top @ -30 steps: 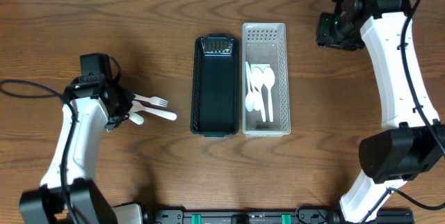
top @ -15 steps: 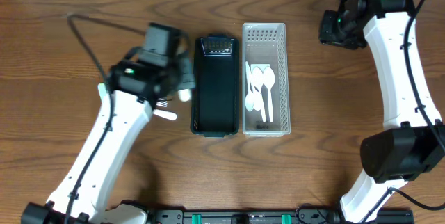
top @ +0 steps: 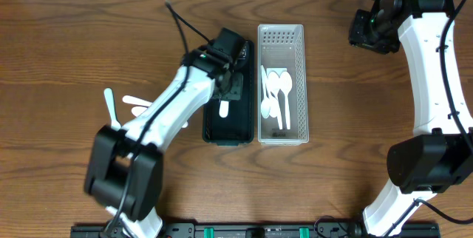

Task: Pack container
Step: 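Carry the white fork with the left gripper into the dark green tray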

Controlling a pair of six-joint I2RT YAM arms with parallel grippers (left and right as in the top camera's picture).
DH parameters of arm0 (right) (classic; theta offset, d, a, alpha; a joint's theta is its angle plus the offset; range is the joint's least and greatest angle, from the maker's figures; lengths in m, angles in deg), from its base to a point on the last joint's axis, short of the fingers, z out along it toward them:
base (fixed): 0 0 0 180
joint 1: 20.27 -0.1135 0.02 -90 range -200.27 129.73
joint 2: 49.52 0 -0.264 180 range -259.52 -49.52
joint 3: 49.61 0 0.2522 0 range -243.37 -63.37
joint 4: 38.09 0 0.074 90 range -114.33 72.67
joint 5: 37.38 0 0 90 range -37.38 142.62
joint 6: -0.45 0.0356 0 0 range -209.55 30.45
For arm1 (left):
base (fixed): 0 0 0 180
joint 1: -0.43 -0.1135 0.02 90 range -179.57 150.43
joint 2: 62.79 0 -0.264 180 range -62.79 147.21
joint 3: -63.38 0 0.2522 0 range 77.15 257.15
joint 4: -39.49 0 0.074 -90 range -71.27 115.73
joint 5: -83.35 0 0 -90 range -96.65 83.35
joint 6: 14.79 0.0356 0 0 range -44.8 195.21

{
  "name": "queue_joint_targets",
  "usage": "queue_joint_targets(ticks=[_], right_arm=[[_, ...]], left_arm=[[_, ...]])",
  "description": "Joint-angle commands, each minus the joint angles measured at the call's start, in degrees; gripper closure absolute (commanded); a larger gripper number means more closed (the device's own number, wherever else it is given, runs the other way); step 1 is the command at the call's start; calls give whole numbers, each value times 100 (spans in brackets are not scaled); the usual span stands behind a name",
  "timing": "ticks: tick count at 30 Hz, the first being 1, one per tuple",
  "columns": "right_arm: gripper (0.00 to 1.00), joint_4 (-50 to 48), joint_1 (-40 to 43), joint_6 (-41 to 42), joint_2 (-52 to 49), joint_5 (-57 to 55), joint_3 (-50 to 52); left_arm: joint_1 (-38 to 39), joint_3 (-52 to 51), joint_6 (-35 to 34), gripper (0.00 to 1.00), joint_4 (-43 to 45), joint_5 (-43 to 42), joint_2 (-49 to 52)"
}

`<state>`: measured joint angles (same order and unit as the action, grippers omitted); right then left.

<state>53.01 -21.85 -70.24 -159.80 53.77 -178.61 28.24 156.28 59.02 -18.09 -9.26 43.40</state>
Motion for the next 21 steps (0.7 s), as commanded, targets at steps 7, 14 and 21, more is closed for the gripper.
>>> queue_joint_targets(ticks=[7, 14, 21], right_arm=[[62, 24, 13, 76, -46, 42, -15], [62, 31, 13, 33, -46, 39, -15], [62, 15, 13, -17, -46, 37, -15]], left_arm=[[-20, 31, 343, 46, -24, 48, 192], [-20, 372, 850, 41, -450, 199, -57], [-267, 1394, 1016, 33, -1683, 1126, -1056]])
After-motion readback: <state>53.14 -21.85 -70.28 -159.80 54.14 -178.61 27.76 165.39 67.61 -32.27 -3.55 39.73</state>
